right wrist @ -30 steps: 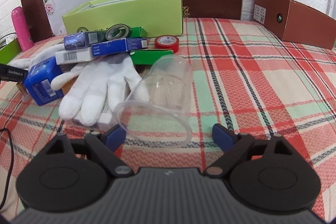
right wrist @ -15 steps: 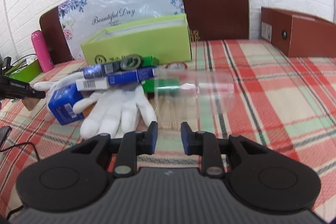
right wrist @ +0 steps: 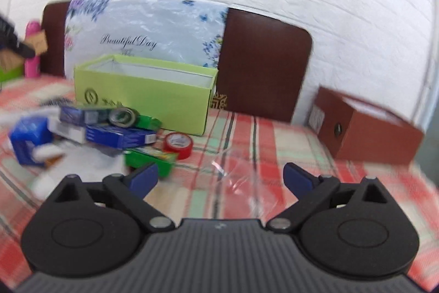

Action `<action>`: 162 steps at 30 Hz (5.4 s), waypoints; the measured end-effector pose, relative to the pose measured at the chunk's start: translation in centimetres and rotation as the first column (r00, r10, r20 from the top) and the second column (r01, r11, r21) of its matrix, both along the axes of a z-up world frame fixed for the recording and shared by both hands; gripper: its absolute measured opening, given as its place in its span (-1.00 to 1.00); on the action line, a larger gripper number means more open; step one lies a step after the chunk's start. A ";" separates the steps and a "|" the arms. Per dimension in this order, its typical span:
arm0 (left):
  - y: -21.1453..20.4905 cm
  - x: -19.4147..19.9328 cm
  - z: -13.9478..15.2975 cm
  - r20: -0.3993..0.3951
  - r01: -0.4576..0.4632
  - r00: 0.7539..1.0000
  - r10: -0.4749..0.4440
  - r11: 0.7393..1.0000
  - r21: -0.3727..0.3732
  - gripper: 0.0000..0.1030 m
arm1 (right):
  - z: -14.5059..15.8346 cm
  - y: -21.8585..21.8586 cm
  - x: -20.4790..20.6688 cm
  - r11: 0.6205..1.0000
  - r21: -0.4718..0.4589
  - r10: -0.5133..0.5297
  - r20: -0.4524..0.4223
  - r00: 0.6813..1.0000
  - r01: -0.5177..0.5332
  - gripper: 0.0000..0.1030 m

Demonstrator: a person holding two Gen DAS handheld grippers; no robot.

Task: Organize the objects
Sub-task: 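Lower the gold box into the lime-green box with the left tool while the right tool places the cup, then grasp the blue square tub with the left tool while the right tool grasps the green packet, then lower the blue tub into the lime-green box with the left tool while the right tool places the packet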

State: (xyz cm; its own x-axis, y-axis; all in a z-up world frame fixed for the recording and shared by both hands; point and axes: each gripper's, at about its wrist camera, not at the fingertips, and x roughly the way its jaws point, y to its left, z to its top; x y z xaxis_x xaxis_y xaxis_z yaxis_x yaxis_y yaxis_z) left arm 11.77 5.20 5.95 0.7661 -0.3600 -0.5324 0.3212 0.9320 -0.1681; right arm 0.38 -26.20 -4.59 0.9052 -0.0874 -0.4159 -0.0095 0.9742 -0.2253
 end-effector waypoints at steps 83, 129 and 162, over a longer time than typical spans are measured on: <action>-3.0 -3.9 -9.2 -0.120 -0.202 0.972 0.202 0.979 0.008 0.27 | -1.2 2.8 5.1 0.966 0.255 0.076 -0.135 0.988 -0.039 0.58; -3.2 -7.0 -9.8 -0.194 -0.101 0.976 0.102 0.995 0.019 0.28 | -3.4 3.2 -1.6 0.979 0.176 0.143 -0.228 0.963 -0.104 0.56; -4.3 2.5 1.6 0.042 -0.006 0.999 0.012 0.989 -0.145 0.26 | 6.4 1.7 9.5 0.936 0.294 0.202 -0.004 0.979 -0.192 0.16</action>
